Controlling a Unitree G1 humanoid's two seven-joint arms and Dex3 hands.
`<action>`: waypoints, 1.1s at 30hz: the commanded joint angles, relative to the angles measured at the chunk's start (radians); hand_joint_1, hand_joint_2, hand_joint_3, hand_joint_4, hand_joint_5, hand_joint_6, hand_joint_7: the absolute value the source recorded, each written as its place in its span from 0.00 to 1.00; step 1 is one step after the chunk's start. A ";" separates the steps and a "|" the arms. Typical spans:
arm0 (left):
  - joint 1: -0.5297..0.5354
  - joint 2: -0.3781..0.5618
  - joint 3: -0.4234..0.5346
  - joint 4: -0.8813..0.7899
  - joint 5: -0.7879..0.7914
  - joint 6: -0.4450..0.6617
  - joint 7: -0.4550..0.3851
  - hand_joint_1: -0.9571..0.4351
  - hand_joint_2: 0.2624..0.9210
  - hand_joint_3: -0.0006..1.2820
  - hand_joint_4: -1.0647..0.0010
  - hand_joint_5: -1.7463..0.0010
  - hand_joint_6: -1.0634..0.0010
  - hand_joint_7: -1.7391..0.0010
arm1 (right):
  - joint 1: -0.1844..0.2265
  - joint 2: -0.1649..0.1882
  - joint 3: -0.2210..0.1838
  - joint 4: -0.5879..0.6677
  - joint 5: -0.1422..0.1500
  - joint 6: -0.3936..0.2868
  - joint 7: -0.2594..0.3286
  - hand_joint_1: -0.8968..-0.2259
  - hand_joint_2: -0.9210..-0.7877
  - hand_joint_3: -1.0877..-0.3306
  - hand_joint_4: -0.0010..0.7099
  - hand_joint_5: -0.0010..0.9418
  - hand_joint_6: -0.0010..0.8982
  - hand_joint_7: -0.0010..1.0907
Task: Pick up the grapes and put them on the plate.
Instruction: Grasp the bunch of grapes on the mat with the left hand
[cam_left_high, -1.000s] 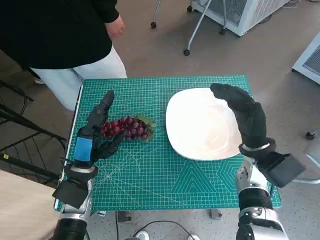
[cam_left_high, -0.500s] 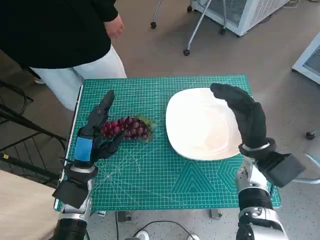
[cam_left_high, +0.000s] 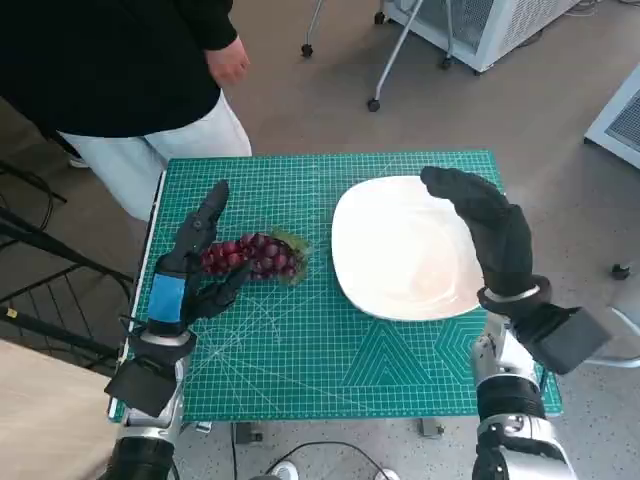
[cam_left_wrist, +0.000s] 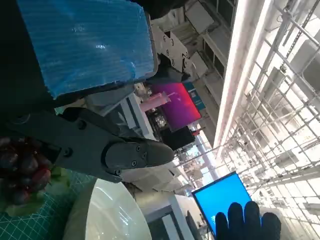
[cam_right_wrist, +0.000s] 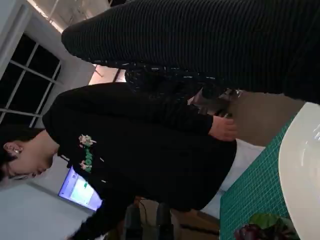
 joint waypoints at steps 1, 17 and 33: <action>0.000 0.008 0.003 -0.012 -0.006 0.003 -0.003 0.40 1.00 0.24 0.71 1.00 0.65 1.00 | 0.004 -0.001 0.002 0.009 -0.003 0.012 0.001 0.62 0.00 0.70 0.33 0.00 0.22 0.00; 0.002 0.008 0.002 -0.016 -0.003 0.005 -0.001 0.40 1.00 0.24 0.71 1.00 0.65 1.00 | 0.002 -0.005 0.003 0.010 -0.002 0.010 0.007 0.61 0.00 0.70 0.33 0.00 0.22 0.00; 0.032 0.067 0.016 -0.170 0.046 0.200 -0.002 0.37 1.00 0.15 0.75 1.00 0.72 1.00 | 0.006 -0.005 0.002 0.010 -0.003 0.007 0.007 0.60 0.00 0.71 0.34 0.00 0.22 0.00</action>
